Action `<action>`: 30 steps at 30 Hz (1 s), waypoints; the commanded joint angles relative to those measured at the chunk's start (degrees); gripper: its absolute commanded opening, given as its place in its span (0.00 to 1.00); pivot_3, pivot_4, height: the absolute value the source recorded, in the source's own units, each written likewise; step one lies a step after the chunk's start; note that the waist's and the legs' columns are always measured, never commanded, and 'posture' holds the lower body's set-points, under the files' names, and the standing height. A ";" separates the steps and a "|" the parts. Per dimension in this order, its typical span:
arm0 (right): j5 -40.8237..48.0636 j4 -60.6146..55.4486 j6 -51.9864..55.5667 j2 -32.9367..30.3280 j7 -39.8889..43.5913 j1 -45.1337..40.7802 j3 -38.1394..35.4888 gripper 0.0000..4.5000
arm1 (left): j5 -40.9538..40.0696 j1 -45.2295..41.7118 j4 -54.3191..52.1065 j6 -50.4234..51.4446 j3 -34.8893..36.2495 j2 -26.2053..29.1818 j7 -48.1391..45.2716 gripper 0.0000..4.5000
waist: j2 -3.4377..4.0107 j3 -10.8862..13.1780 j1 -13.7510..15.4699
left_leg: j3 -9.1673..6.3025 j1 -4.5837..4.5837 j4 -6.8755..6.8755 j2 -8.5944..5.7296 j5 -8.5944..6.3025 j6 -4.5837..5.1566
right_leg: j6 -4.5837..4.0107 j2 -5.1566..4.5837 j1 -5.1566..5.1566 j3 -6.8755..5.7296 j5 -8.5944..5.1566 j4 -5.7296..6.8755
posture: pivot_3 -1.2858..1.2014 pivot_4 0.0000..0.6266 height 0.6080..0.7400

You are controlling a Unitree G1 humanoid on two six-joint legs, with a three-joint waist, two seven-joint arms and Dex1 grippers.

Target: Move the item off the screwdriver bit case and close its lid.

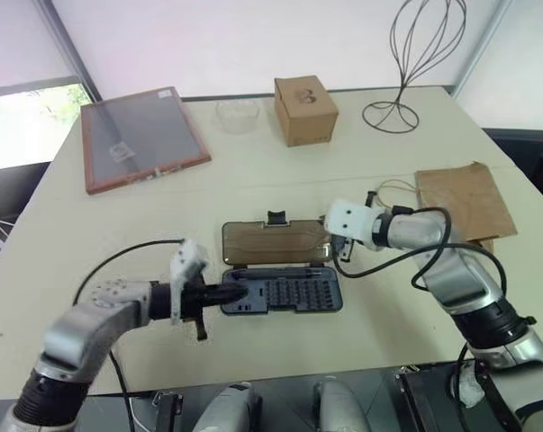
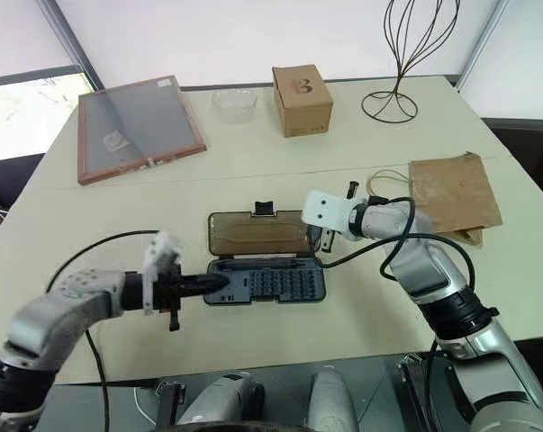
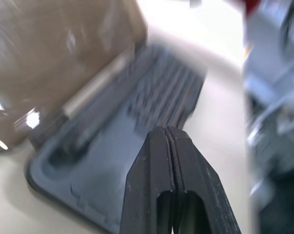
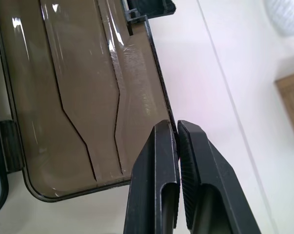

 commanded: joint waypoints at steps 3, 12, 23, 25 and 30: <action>-2.02 0.26 -6.19 -1.22 -1.45 0.44 -0.58 0.01 | -4.65 -6.35 10.80 -0.61 11.92 -4.10 12.19 0.00 | -0.01 0.00 0.04 | 0.00 0.02 0.01 0.00 0.01 -0.01 | 0.00 0.01 0.02 -0.01 0.00 -0.01 | 0.52 0.24 1.00; -2.44 0.16 -6.22 0.32 -1.59 0.08 -0.77 0.01 | 13.91 -15.56 29.70 -17.92 1.74 -5.55 10.02 0.00 | -0.06 0.00 0.07 | -0.01 -0.01 0.01 -0.04 0.02 -0.03 | 0.00 -0.02 0.07 -0.04 0.00 -0.10 | 0.52 0.24 1.00; -3.27 -1.33 -3.94 1.55 -2.32 1.37 -1.11 0.15 | 18.78 -21.69 45.93 -20.64 -7.27 -6.84 -8.25 0.00 | -0.07 0.00 -1.03 | -0.06 -0.09 0.00 -0.03 0.02 -0.03 | 0.00 -0.01 -0.02 -0.09 0.00 -0.06 | 0.52 0.24 1.00; -3.28 -2.08 -3.06 1.58 -2.30 1.64 -1.33 0.31 | 19.34 -22.67 47.38 -21.02 -7.08 -7.21 -9.12 0.00 | -0.07 0.00 -1.03 | -0.08 -0.10 0.01 -0.04 0.02 -0.03 | 0.00 -0.02 -0.02 -0.09 0.00 -0.05 | 0.52 0.24 1.00; -3.21 -9.17 1.87 -0.89 0.87 4.47 -2.09 0.86 | 21.02 -24.76 49.86 -22.34 -7.57 -8.25 -10.90 0.00 | -0.06 0.00 -1.07 | -0.08 -0.33 0.06 -0.05 0.02 -0.03 | 0.00 -0.02 -0.24 -0.09 0.01 -0.01 | 0.52 0.24 1.00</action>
